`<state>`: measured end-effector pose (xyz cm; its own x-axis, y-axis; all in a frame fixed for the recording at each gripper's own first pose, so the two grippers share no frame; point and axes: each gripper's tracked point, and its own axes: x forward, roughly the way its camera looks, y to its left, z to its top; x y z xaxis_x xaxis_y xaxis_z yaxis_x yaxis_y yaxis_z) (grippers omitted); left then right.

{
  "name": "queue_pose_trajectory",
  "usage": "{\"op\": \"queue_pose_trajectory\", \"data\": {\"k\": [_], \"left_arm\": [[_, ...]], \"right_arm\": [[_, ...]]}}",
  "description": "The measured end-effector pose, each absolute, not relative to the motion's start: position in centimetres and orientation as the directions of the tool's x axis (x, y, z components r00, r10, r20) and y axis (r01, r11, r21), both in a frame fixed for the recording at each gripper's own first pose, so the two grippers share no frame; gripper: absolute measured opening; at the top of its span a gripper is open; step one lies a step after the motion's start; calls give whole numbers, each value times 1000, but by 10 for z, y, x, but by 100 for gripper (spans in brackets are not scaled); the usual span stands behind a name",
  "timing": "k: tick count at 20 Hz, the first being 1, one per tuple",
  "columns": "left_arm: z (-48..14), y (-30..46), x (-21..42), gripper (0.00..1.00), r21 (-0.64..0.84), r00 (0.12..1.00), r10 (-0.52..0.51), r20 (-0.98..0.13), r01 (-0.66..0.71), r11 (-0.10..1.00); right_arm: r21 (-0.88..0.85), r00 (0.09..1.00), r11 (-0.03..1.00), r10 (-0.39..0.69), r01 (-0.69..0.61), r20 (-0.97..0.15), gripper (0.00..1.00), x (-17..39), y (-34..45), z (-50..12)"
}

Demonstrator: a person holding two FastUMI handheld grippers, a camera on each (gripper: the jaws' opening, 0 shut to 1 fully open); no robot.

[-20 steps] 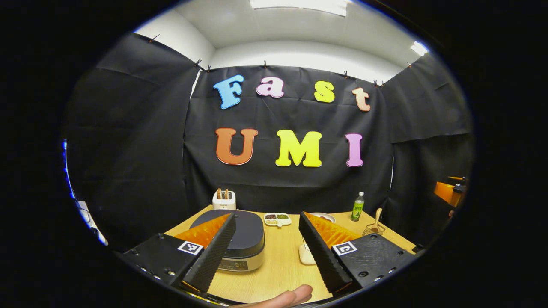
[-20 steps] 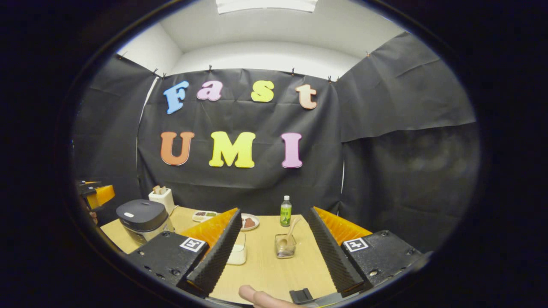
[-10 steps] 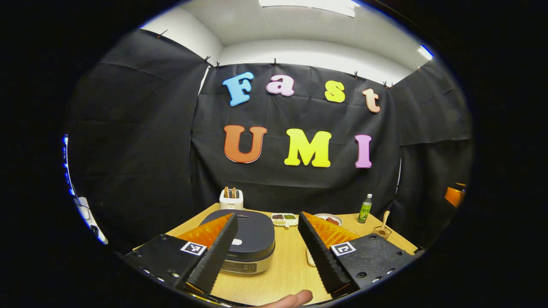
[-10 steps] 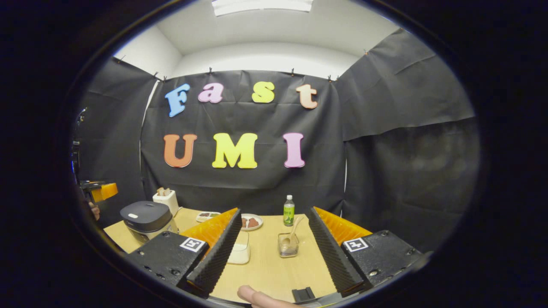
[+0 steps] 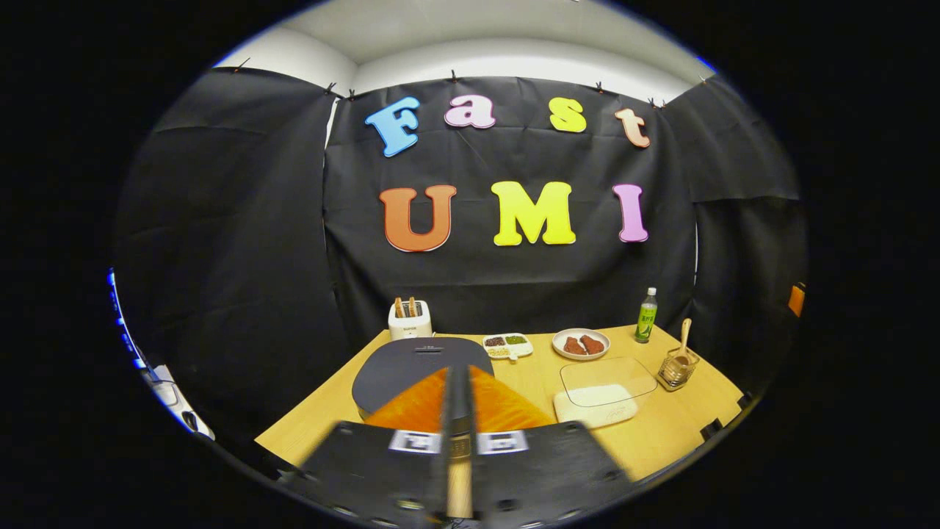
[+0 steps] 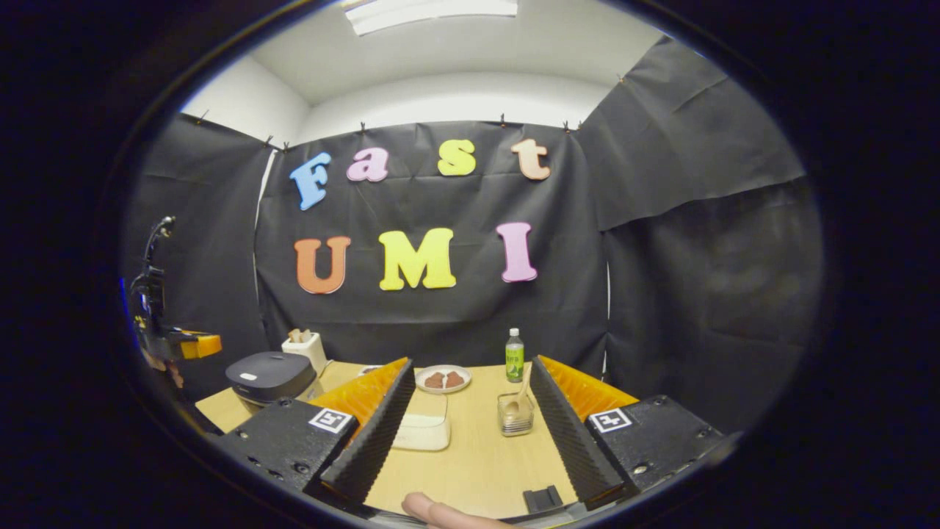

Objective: Close the left gripper, press the button to open the rice cooker; take a wooden spoon from the chopstick holder with the right hand, scoop a spoonful of rice and pour it into the rice cooker, then put the wooden spoon back into the chopstick holder.

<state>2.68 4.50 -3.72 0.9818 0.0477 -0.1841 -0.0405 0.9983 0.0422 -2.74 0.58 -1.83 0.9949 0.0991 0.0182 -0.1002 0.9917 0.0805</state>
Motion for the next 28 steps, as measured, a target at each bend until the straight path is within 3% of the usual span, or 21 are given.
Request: {"op": "queue_pose_trajectory", "data": {"k": [1, 2, 6, 7, 14, 21, 28], "left_arm": [[-47, 43, 38, 2, 30, 978, 43, -205, -38, 999], [-51, 43, 42, 9, 26, 976, 46, -212, -41, 999], [-73, 59, 61, 10, 39, 963, 78, -259, -70, 997], [-84, 61, 65, 0, 37, 950, 92, -298, -85, 996], [-141, 97, 104, 0, -44, 878, 120, -463, -158, 986], [-161, 98, 100, 0, -3, 850, 99, -518, -118, 993], [-157, 96, 102, 0, -25, 867, 92, -490, -120, 992]], "right_arm": [[79, 994, 991, 102, -104, 24, 100, -29, 6, -18], [74, 994, 992, 105, -107, 26, 100, -30, 7, -19], [65, 991, 989, 130, -132, 28, 100, -36, 11, -23], [61, 991, 990, 129, -131, 29, 100, -36, 9, -24], [50, 991, 989, 136, -136, 16, 100, -30, 8, -36], [78, 991, 989, 126, -123, -34, 100, -19, 7, -55], [56, 991, 991, 122, -119, -52, 100, -20, 5, -57]]}}
